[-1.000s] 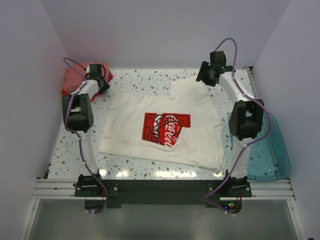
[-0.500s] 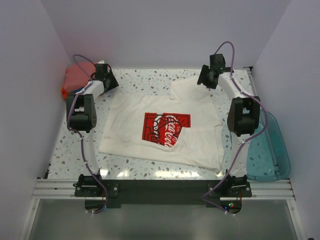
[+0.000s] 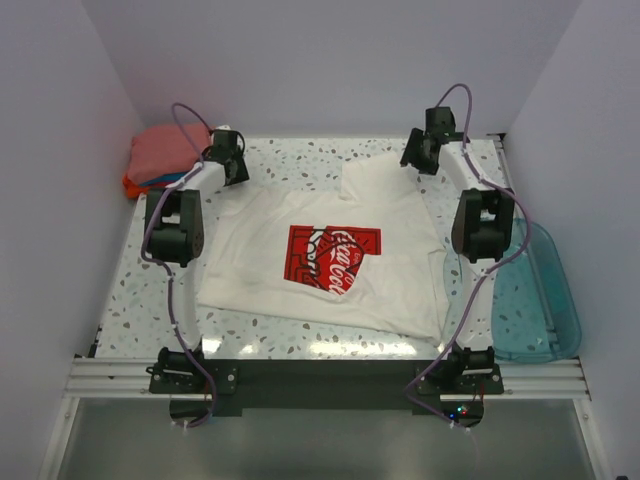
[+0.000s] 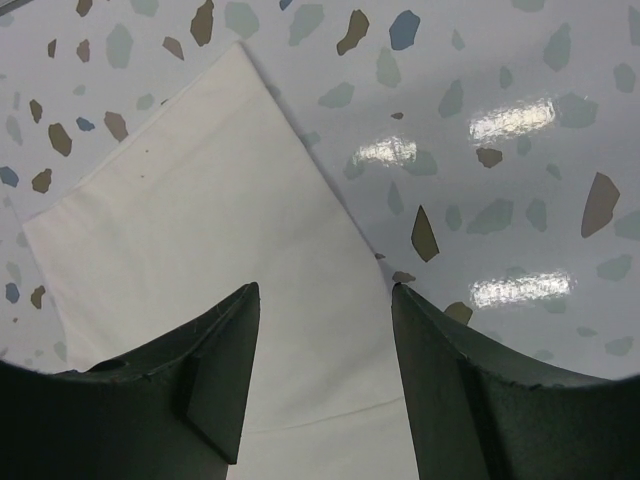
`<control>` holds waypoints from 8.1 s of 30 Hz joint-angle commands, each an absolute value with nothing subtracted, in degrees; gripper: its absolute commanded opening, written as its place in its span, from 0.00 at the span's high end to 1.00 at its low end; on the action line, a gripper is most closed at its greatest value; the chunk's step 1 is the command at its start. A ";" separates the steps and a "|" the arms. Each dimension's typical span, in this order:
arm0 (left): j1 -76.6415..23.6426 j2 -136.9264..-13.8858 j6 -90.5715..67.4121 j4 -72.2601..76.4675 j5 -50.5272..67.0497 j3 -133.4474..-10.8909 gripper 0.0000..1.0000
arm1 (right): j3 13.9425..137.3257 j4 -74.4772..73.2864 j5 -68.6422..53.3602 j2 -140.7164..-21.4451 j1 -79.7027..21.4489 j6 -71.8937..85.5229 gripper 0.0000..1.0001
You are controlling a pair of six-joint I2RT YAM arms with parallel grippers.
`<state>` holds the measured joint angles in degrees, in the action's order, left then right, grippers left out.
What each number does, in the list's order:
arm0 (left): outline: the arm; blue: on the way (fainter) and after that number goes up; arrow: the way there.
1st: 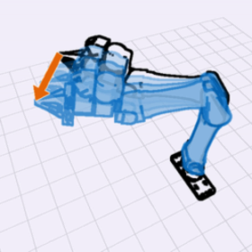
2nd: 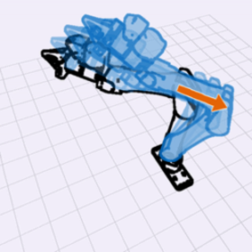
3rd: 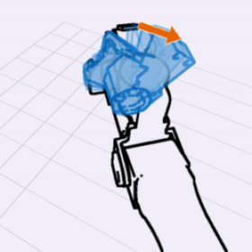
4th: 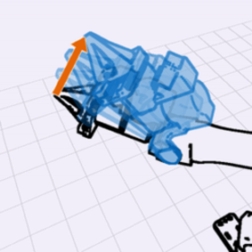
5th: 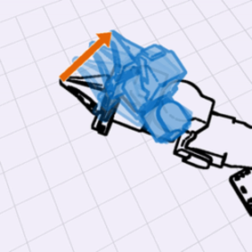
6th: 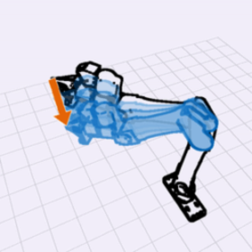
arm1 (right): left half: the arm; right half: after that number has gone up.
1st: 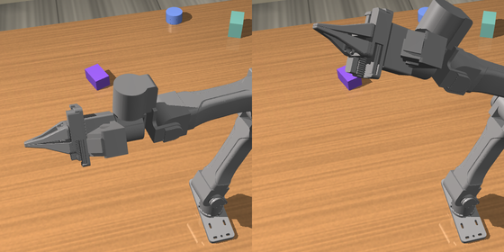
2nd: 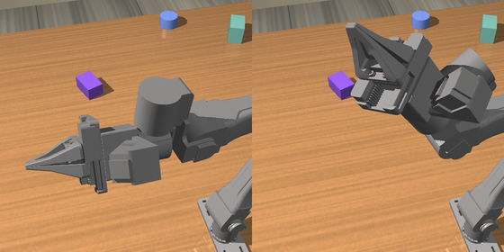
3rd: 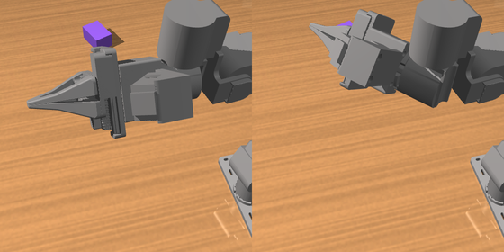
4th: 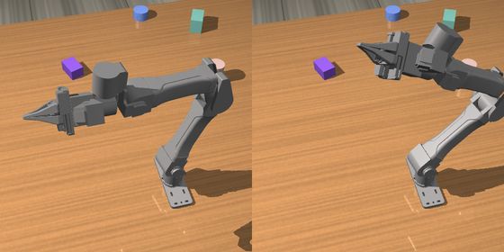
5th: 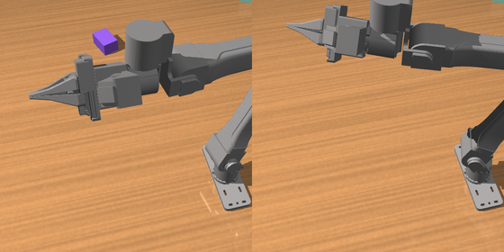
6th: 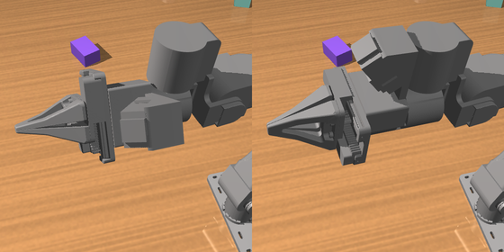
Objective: Fold and stack the t-shirts
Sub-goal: Fold the tshirt
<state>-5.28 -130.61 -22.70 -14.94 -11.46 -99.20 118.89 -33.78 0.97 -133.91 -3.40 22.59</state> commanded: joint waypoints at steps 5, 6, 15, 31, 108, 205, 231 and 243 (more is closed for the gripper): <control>-5.01 -125.07 -19.42 -14.76 -15.65 -99.93 0.49 | 120.94 -34.28 1.75 -135.79 -3.16 21.18 0.41; -5.01 -124.89 -19.34 -14.85 -15.64 -100.11 0.49 | 121.02 -34.36 1.93 -135.97 -3.16 21.01 0.41; -5.97 -122.08 -19.86 -17.75 -15.64 -98.27 0.53 | 123.13 -34.98 2.81 -138.69 -2.46 21.36 0.41; -7.82 -126.82 -22.68 -19.34 -18.46 -97.73 0.55 | 124.36 -34.98 2.81 -140.44 -1.76 20.83 0.39; 2.55 -116.72 -31.46 2.64 -2.20 -87.03 1.00 | 110.33 -22.41 6.15 -119.64 -5.80 22.41 1.00; -10.02 -80.33 -44.38 8.70 -4.13 -40.87 0.43 | 70.76 -18.98 12.57 -99.33 -22.06 29.00 1.00; -10.02 -76.55 -43.59 8.88 -3.52 -37.88 0.42 | 48.60 -19.16 31.38 -77.70 -51.85 35.78 0.84; -11.51 -81.11 -42.10 9.06 -3.86 -41.55 0.37 | 53.70 -26.37 34.56 -80.05 -45.03 35.08 0.54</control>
